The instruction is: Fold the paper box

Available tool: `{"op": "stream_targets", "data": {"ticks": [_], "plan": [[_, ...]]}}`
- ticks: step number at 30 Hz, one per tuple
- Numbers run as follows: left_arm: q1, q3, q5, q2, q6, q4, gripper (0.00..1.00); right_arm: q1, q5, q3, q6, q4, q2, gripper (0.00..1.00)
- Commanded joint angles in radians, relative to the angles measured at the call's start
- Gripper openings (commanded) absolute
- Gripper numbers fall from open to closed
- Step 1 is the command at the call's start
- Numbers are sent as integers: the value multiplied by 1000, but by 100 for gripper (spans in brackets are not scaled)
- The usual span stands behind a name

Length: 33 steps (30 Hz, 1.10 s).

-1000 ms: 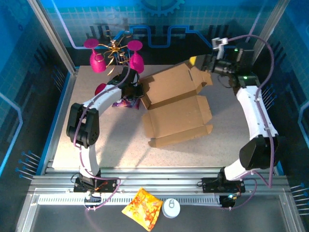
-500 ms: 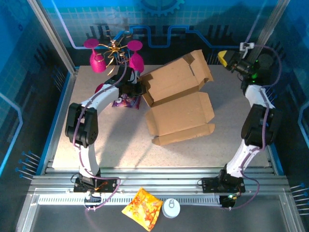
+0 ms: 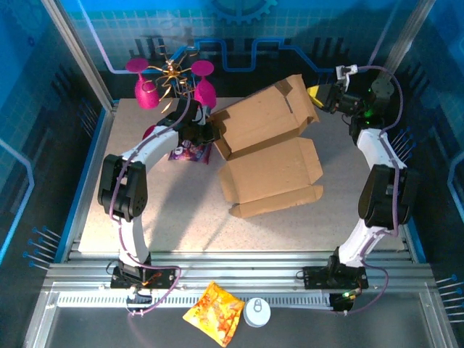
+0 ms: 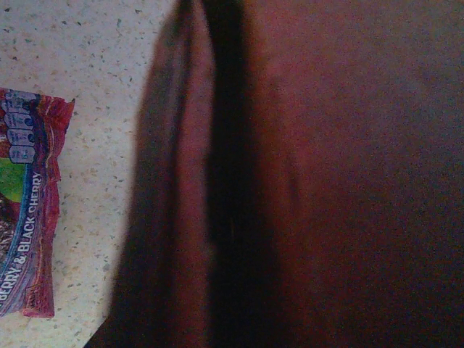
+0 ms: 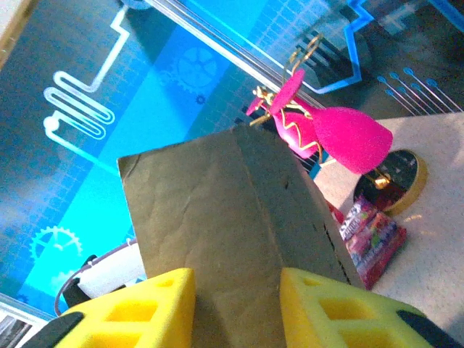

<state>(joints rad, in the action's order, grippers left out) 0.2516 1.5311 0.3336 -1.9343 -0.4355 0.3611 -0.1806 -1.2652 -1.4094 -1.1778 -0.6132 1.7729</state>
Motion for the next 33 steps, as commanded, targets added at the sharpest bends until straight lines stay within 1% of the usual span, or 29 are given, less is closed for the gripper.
{"op": "stream_targets", "data": {"ticks": [1, 3, 4, 6, 7, 9, 11, 14, 18, 20, 25, 27, 30, 33], "plan": [[-5, 50, 2, 3, 13, 18, 0, 26, 14, -20, 360, 437, -64, 38], [-5, 51, 3, 3, 13, 19, 0, 39, 39, -69, 533, 660, -73, 40], [-4, 50, 4, 4, 13, 17, 0, 47, 69, -98, 621, 780, -75, 42], [-4, 49, 5, 5, 12, 16, 0, 65, 127, -156, 771, 967, -71, 44], [-4, 49, 7, 5, 12, 15, 0, 75, 156, -180, 824, 1038, -68, 44], [-5, 47, 8, 6, 17, 18, 0, 93, 215, -210, 894, 1121, -64, 45], [-5, 47, 9, 8, 18, 18, 0, 107, 269, -226, 936, 1165, -68, 46], [-3, 46, 10, 11, 25, 20, 0, 124, 359, -253, 1001, 1226, -70, 52], [-4, 46, 12, 17, 32, 24, 0, 137, 422, -300, 1064, 1285, -54, 51], [-3, 44, 10, 19, 37, 25, 0, 145, 479, -320, 1094, 1310, -49, 51], [-2, 37, 5, 30, 47, 27, 0, 175, 626, -336, 1143, 1309, -69, 52], [1, 34, 5, 34, 48, 28, 0, 181, 654, -352, 1163, 1325, -58, 51], [3, 32, 2, 38, 51, 30, 0, 189, 683, -370, 1186, 1346, -40, 45], [3, 31, -1, 40, 50, 35, 0, 207, 757, -351, 1195, 1325, -69, 43]]}}
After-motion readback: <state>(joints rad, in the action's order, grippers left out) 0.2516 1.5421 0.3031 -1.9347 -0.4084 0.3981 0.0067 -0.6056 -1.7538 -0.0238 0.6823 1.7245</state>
